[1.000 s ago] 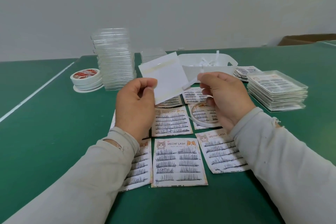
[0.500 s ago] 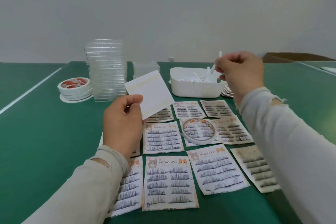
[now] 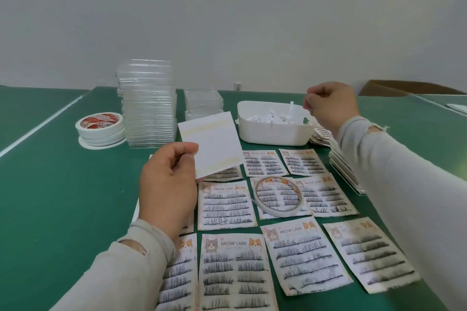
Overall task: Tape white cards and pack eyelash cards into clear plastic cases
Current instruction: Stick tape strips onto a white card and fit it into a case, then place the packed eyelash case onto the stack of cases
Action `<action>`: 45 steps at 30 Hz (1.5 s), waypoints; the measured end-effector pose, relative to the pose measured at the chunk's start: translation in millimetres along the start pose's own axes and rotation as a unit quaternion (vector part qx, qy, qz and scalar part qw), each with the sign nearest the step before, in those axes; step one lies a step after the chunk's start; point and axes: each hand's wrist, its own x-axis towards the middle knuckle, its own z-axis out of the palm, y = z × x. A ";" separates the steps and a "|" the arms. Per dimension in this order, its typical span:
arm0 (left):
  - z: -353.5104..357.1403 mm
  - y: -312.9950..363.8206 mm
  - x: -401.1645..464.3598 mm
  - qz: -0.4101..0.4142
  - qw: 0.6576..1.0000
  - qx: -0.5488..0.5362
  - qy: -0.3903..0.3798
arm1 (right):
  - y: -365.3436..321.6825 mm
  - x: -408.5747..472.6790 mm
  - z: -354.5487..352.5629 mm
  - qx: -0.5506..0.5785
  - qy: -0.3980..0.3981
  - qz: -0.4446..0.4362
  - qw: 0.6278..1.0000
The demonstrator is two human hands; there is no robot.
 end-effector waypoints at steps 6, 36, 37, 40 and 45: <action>5.2 27.1 -11.7 -0.208 0.931 -0.269 -0.133 | -29.9 -134.4 18.7 0.191 -0.281 0.087 0.937; 23.0 21.8 95.4 0.238 0.746 0.603 -0.152 | 13.3 -119.9 11.7 0.560 -0.076 0.358 0.743; 21.8 26.6 94.0 0.245 0.765 0.580 -0.136 | 13.3 -120.1 11.8 0.562 -0.079 0.357 0.742; 12.7 48.3 84.7 0.258 0.855 0.444 -0.068 | 11.2 -121.0 9.0 0.569 -0.115 0.350 0.736; -10.7 58.3 24.3 0.351 0.850 0.355 -0.165 | 4.1 -130.8 3.9 0.542 -0.306 0.329 0.710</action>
